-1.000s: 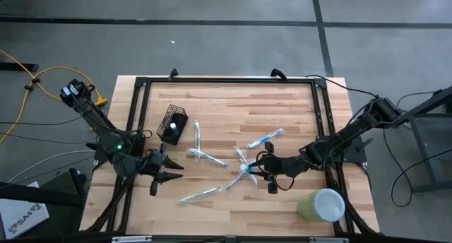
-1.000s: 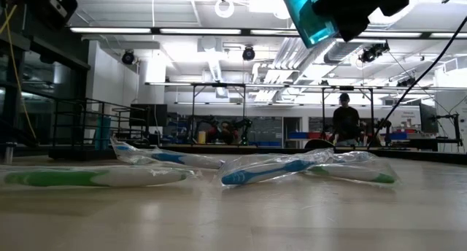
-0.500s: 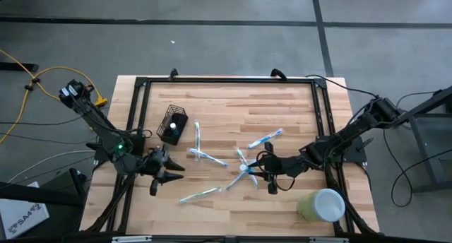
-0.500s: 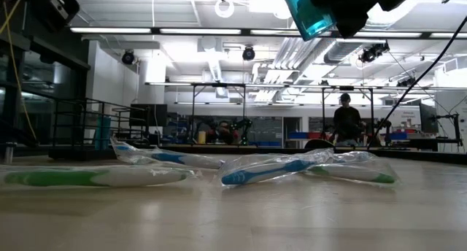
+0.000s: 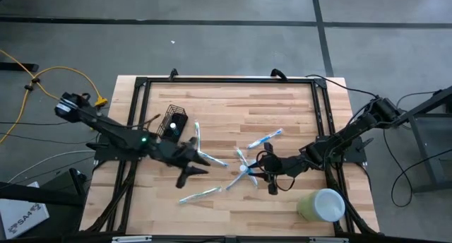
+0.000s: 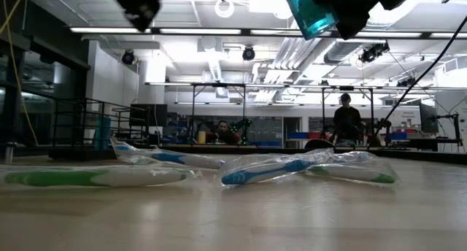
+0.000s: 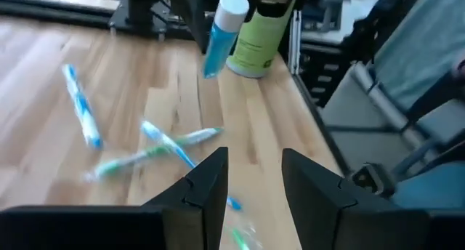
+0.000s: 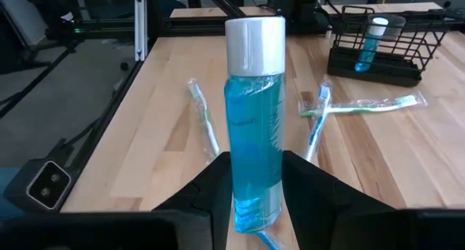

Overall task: Pick & Place toothbrushing station
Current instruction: Put the blue mouthwash into the black wire organizer

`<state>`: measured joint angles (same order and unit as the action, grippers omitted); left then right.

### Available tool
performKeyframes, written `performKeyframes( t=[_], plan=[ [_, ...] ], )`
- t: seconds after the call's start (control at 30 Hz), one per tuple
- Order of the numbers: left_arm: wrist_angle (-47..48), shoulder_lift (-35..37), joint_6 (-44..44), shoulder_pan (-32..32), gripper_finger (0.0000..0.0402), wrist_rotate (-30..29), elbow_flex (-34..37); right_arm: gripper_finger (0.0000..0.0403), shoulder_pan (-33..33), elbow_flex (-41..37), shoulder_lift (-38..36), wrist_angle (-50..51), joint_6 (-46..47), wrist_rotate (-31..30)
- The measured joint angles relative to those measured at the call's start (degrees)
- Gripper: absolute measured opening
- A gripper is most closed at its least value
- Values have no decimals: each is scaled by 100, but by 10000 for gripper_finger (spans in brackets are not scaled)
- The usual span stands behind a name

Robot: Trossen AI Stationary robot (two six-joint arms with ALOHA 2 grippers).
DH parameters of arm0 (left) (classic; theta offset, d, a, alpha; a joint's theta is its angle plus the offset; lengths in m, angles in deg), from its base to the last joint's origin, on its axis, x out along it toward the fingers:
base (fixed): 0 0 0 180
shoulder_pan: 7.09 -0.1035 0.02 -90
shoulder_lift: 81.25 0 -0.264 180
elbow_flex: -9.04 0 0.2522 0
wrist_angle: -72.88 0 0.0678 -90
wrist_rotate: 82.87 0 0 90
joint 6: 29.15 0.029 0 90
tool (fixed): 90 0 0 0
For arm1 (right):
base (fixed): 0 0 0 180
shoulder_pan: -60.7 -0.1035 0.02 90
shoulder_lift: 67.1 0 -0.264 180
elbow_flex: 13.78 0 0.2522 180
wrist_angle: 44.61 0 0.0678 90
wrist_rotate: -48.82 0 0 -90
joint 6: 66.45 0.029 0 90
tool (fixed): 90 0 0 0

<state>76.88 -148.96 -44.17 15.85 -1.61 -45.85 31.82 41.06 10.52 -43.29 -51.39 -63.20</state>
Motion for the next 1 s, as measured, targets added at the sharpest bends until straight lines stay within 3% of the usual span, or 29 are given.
performKeyframes(
  t=[0.2,0.5,1.0],
  plan=[
    [144,-737,825,-248,127,253,-815,105,-64,0,0,-78,4,9],
    [563,-1447,1162,-515,127,715,-1691,105,-266,0,0,-292,-8,11],
    [709,-2020,1869,-243,127,522,-2350,105,-376,0,468,-787,31,100]
  ],
)
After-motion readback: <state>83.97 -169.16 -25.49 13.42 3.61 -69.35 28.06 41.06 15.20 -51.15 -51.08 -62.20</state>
